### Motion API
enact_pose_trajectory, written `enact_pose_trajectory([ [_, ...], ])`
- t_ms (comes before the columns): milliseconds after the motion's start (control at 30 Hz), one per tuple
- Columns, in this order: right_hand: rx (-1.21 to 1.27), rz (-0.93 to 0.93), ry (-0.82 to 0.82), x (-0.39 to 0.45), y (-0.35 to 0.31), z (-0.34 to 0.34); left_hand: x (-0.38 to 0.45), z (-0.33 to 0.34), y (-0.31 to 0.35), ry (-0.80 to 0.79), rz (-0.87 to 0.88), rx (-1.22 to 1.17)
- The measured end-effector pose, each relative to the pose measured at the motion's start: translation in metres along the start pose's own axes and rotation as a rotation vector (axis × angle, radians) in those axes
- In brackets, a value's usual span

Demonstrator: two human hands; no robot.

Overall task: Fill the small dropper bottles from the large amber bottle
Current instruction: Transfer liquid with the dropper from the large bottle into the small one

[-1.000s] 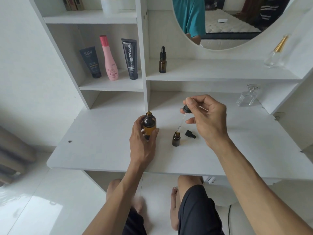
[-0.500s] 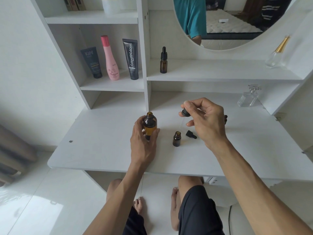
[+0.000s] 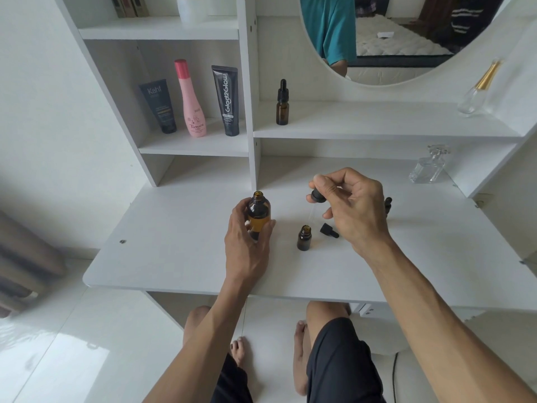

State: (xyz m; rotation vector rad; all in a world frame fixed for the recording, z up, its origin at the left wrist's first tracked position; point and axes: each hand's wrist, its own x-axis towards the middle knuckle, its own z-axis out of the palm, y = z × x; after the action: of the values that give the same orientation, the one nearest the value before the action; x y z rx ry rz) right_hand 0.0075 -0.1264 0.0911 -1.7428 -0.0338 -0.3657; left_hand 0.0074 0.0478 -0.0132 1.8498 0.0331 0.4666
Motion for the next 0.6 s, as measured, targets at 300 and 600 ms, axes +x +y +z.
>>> enact_pose_trajectory([
  [300, -0.011, -0.021, -0.004, -0.0006, -0.0004, 0.0009, 0.0011, 0.0006, -0.0035, 0.004, 0.018, -0.006],
  [600, 0.008, -0.022, -0.01, -0.001, -0.0016, -0.0002, 0.0017, 0.0013, -0.0046, 0.004, 0.018, -0.018],
])
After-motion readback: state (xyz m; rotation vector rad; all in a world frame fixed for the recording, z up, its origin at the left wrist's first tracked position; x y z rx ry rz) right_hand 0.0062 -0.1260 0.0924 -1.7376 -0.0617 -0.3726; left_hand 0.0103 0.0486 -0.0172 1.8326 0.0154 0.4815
